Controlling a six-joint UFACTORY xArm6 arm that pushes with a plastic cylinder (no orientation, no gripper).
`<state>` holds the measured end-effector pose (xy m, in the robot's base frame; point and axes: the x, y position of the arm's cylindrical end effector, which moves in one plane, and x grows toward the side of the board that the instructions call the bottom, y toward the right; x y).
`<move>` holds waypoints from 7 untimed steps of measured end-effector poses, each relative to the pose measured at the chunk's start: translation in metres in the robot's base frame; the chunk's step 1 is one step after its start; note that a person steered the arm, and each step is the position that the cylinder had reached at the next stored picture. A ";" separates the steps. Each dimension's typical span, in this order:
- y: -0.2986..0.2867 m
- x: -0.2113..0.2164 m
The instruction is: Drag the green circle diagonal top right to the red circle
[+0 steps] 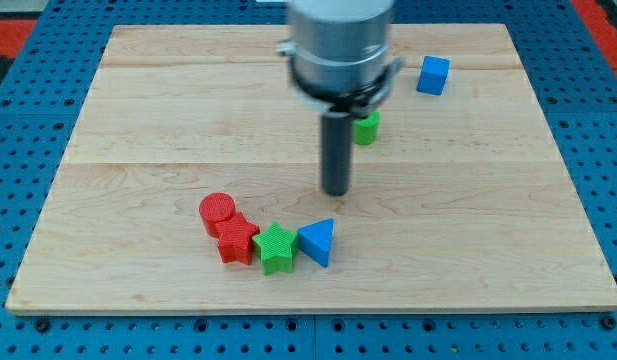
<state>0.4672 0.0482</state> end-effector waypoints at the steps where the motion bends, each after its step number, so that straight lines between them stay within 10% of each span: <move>1: 0.045 -0.036; 7: -0.043 -0.125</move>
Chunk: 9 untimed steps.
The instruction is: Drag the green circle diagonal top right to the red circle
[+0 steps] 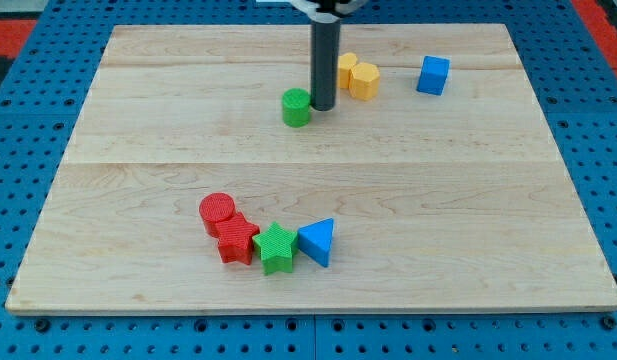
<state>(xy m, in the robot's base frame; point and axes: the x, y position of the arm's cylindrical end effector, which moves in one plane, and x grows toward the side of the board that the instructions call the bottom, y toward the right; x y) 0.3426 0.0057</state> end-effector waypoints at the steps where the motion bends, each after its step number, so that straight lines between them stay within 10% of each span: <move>1: -0.006 -0.010; 9: -0.094 0.038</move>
